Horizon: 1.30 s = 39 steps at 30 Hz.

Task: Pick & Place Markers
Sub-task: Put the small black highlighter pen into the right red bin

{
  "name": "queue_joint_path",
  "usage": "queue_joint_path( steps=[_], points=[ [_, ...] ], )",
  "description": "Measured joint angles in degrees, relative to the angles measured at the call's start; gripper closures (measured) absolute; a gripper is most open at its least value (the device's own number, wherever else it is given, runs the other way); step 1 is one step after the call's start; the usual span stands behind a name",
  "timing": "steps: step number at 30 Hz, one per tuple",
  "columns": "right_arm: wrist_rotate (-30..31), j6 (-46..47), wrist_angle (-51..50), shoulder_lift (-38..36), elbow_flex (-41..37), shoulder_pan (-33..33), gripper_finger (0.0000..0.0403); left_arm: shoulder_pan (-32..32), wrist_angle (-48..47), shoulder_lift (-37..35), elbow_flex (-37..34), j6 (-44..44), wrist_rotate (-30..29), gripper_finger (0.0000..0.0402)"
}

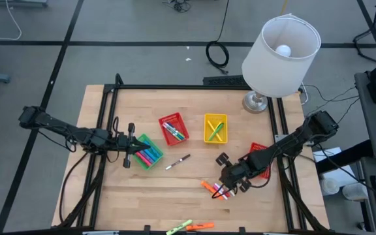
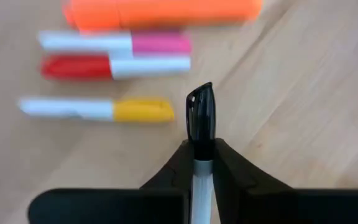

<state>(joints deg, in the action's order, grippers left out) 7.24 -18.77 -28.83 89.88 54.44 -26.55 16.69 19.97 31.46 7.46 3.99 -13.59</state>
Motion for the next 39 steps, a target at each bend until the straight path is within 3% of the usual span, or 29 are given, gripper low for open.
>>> queue_joint_path(
  steps=[6,11,19,25,39],
  points=[
    [6.5,8.0,-15.9,0.0,11.5,-0.6,0.0381,0.0,-0.1,0.0,0.0,-0.1,0.0,0.0396],
    [3.4,19.4,-32.9,-0.1,20.6,-2.8,0.0381,0.0,-0.4,0.0,0.0,0.0,0.0,0.0396],
    [2.9,28.9,-59.7,-0.2,20.8,-7.7,0.0381,0.0,-0.4,0.0,0.0,-0.1,0.0,0.0396],
    [1.3,28.2,-60.0,-0.2,16.0,-8.0,0.0381,0.0,-0.2,0.0,0.0,-0.1,0.0,0.0396],
    [0.0,21.0,-43.0,-0.2,-1.0,-6.3,0.0381,0.0,-0.2,0.0,0.0,0.1,0.0,0.0396]
  ],
)
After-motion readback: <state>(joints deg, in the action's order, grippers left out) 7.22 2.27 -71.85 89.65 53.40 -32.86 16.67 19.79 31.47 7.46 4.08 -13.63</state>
